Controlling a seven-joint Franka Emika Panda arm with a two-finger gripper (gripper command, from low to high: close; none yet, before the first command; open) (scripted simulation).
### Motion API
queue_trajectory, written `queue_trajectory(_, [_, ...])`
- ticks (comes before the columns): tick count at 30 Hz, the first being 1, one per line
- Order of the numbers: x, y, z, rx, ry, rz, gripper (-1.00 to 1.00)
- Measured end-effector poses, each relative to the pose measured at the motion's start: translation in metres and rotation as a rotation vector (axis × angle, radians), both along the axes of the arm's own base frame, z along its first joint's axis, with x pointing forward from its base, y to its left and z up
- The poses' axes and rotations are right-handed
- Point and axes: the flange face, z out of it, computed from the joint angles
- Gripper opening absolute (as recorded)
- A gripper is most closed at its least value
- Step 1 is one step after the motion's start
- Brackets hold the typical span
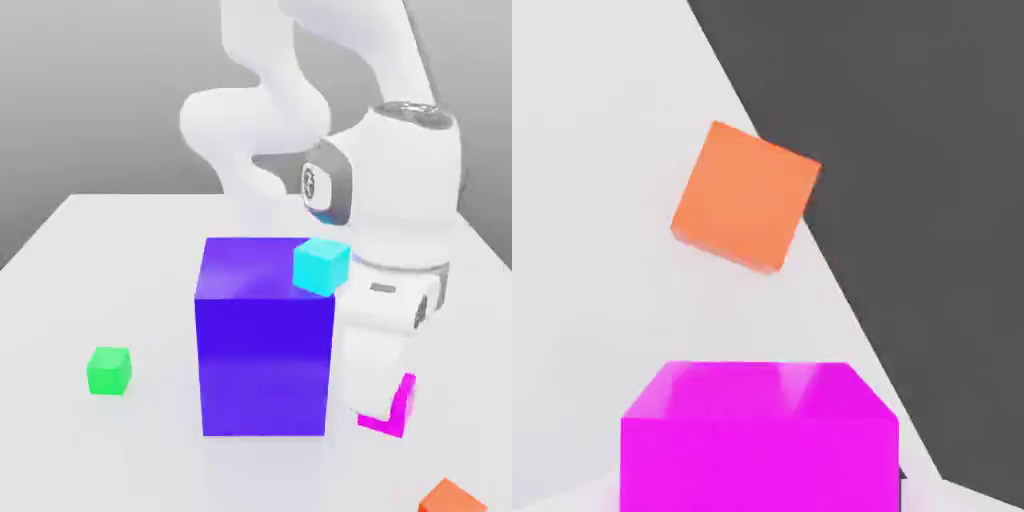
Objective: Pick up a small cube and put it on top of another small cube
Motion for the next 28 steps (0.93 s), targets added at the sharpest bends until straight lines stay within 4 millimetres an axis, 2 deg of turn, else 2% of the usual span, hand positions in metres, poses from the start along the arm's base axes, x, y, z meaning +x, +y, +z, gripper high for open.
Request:
queue_trajectory(4, [-0.002,-0.086,0.022,-0.013,-0.036,-0.036,-1.0])
queue_trajectory(6, [-0.016,-0.137,0.029,-0.021,-0.04,-0.071,-1.0])
queue_trajectory(9, [-0.049,-0.199,0.031,-0.026,-0.032,-0.108,-1.0])
queue_trajectory(13, [-0.111,-0.26,0.015,-0.015,0.023,-0.193,-1.0])
queue_trajectory(15, [-0.145,-0.276,-0.002,0.0,0.072,-0.247,-1.0])
queue_trajectory(17, [-0.18,-0.283,-0.021,0.021,0.131,-0.303,-1.0])
queue_trajectory(18, [-0.19,-0.284,-0.031,0.029,0.15,-0.32,-1.0])
queue_trajectory(24, [-0.198,-0.284,-0.085,0.038,0.167,-0.332,-1.0])
queue_trajectory(25, [-0.199,-0.284,-0.094,0.037,0.168,-0.333,1.0])
queue_trajectory(28, [-0.199,-0.284,-0.094,0.037,0.168,-0.333,1.0])
